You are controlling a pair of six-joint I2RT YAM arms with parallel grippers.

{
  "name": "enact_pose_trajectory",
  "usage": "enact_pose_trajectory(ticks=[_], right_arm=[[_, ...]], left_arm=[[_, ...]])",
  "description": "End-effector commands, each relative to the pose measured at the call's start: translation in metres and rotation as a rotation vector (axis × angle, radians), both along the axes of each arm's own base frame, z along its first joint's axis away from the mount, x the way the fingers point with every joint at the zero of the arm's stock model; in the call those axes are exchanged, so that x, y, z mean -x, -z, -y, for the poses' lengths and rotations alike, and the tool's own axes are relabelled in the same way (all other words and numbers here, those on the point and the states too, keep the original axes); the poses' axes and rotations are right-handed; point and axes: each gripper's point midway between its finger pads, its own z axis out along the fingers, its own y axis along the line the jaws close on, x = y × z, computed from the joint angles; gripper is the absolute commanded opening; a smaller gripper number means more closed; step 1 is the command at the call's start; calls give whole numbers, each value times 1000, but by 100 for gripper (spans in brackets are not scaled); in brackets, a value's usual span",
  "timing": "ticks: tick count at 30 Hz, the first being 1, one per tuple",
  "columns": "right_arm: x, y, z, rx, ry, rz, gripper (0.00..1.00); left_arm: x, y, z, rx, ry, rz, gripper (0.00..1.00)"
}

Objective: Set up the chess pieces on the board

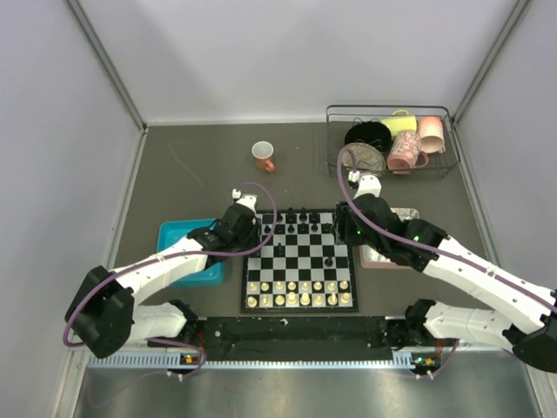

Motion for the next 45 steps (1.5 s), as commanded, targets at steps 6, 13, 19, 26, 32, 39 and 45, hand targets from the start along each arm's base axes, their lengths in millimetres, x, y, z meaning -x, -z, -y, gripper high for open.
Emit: enact_pose_trajectory(ticks=[6,13,19,26,32,39,45], right_arm=[[-2,-7,2,-41,14,21,48],[-2,-6,2,-38,18,19,48],[-1,-6,3,-39,20,19,48],[0,-4,4,-40,22,17,48],[1,-6,8,-48,24,28,48],[5,-6,11,-61,20,32,48],[7,-7,14,-63,20,35,48]], left_arm=[[-9,-11,7,-1,6,34,37],[-8,-11,5,-11,5,34,31],[-10,-17,4,-19,2,47,25],[-22,-38,4,-38,6,98,21],[-60,-76,2,-99,-34,198,21],[-113,-112,2,-65,-70,244,21],[-135,-100,-3,-39,-98,210,21]])
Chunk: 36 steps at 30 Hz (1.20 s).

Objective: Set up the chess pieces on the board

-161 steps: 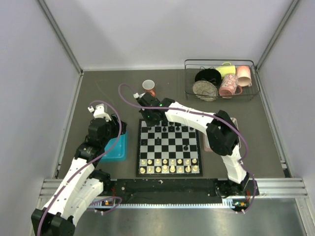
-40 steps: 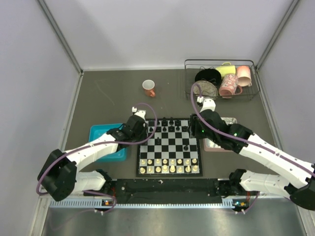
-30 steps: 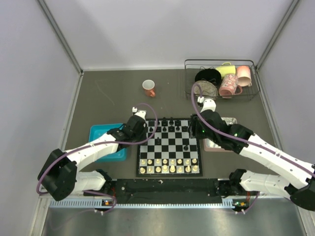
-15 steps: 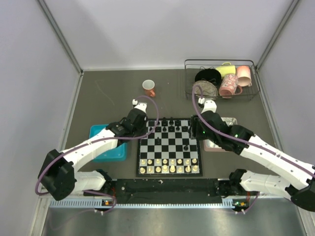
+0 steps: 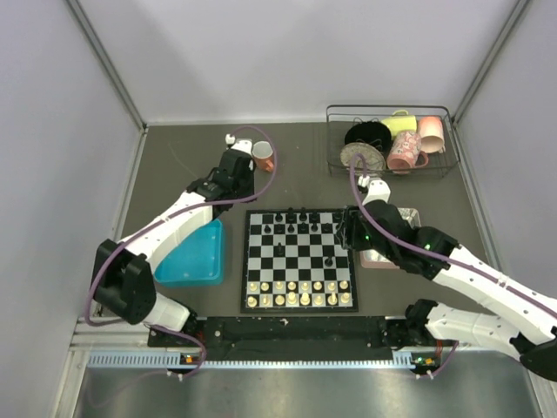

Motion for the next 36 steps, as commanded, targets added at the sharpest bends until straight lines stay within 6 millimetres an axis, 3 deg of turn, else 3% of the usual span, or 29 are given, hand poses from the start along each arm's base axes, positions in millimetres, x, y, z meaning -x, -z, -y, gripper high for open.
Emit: enact_pose_trajectory(ticks=[1,8,14,25,36], right_arm=[[-3,-8,2,-31,13,23,48],[-2,-3,5,-23,20,15,48],[-2,-3,5,-25,20,13,48],[-2,-4,4,-29,14,8,48],[-2,-3,4,-28,15,6,48]], left_arm=[[-14,2,8,26,28,-6,20],[-5,39,24,44,77,-111,19],[3,59,20,13,62,-143,19],[5,79,12,-31,37,-168,19],[2,85,11,-43,28,-168,19]])
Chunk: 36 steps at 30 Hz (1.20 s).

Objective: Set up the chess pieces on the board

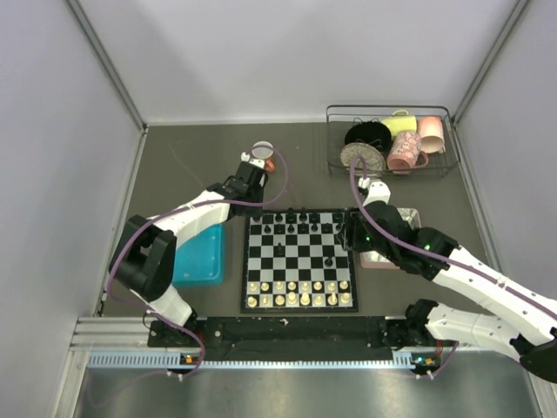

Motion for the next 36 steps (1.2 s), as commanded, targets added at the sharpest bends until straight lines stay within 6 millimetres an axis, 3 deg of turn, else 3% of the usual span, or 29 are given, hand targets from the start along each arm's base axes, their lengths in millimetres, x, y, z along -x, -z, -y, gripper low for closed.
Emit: enact_pose_trajectory(ticks=[1,26,36], right_arm=[[-4,-9,1,-31,17,23,48],[-2,-5,3,-27,19,17,49],[-1,-4,4,-28,18,15,49]], left_arm=[[-9,-1,2,9,-14,34,19],[-8,11,-2,-1,-22,14,19],[-9,15,-2,-4,-25,9,32]])
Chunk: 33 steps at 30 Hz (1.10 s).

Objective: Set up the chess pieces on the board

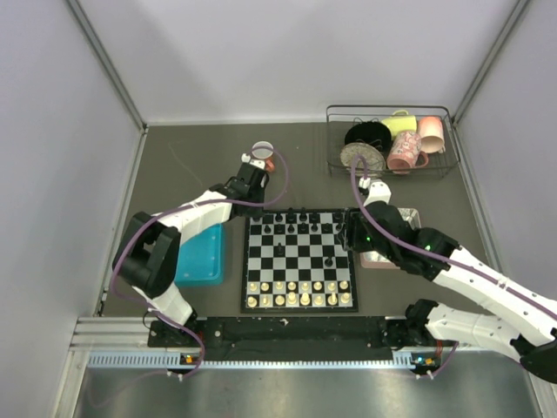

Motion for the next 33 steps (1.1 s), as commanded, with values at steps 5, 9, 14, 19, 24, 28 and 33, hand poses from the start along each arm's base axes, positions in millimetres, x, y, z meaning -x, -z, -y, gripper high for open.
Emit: enact_pose_trajectory(ticks=[5,9,14,19,24,28,33], right_arm=[[-1,-6,5,-24,18,21,49],[-1,-5,5,-22,22,19,49],[-3,9,1,10,20,-36,49],[-5,35,-6,51,52,-124,49],[-3,71,-11,61,145,-253,48],[1,97,-17,68,205,-344,47],[4,115,-18,66,259,-392,47]], left_arm=[[-4,-4,-1,13,-17,24,46],[-4,-24,-5,18,-32,60,52],[1,-63,-10,52,-42,133,56],[19,-105,-11,128,-22,210,57],[56,-110,13,204,78,205,57],[81,-102,25,239,101,175,57],[94,-94,26,257,103,158,57]])
